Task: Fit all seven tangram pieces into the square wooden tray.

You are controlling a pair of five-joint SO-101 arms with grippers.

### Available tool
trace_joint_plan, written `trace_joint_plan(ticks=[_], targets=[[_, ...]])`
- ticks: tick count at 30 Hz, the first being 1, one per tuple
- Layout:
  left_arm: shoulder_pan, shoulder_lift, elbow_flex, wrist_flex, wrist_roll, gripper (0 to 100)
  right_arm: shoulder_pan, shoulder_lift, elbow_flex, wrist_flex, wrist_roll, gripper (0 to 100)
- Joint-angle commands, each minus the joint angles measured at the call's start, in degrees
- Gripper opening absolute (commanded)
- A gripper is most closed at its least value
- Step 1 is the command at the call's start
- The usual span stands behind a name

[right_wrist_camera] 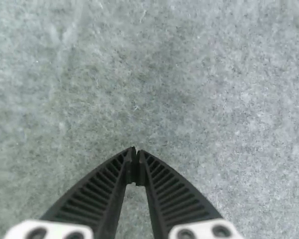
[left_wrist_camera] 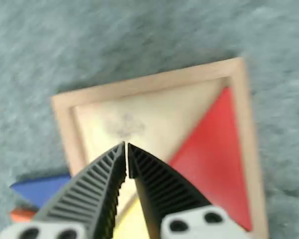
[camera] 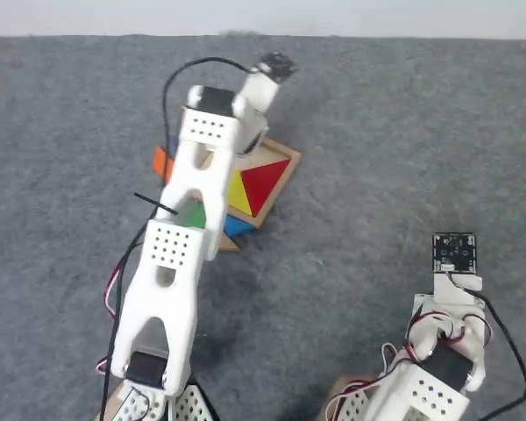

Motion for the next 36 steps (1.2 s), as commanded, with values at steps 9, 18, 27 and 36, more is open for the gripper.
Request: trace_joint_plan(ticks=[9,18,27,36], targets=[[7.21,6.59,-1.01,0.88,-4.13,1,-0.57,-0.84,0.79,-0.84,1.14,0.9],[11.16,6.15,-2.15,4.57,-4.13,1,-0.57,-0.84,0.79,-0.84,1.14,0.9],[19.78,6.07,-0.13,5.8,-4.04,1,-0.57,-0.84,0.79,-0.84,1.23,0.9],[25.05,4.13,3.91,5.89,-3.6,1,-0.57,-0.84,0.79,-0.84,1.23,0.9]])
